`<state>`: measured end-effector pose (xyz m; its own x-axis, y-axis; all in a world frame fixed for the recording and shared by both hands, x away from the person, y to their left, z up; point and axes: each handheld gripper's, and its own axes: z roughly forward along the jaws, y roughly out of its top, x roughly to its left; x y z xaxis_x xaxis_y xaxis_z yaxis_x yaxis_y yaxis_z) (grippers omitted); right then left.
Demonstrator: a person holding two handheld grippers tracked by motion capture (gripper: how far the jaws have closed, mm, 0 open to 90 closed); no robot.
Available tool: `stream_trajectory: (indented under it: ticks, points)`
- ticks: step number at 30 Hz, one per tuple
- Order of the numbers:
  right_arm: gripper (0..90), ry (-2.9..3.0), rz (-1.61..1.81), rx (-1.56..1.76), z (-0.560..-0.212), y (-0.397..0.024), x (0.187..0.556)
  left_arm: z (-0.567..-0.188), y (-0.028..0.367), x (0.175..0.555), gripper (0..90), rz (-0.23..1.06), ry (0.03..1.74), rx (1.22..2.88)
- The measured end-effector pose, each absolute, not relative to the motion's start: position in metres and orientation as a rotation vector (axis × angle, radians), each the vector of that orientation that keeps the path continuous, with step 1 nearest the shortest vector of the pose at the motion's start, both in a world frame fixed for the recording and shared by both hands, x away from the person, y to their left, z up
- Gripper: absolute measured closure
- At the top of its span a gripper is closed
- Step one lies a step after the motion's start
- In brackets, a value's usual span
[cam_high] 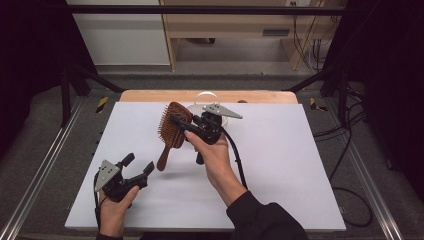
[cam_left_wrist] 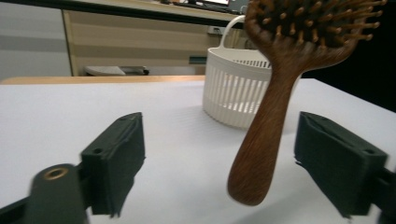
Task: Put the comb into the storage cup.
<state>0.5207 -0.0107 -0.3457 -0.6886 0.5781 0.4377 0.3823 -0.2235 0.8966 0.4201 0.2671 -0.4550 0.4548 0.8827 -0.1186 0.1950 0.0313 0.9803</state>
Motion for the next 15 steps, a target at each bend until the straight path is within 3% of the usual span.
stream_trajectory:
  ticks: [7, 15]
  points:
    - [51.2, 1.82, 2.021, 1.199, -0.342, -0.016, 0.526, -0.458, 0.273, 0.421, 7.6, 0.756, 1.017, 1.462]
    - [51.1, 1.787, 2.009, 1.221, -0.343, -0.019, 0.53, -0.462, 0.279, 0.423, 7.5, 0.774, 1.031, 1.465]
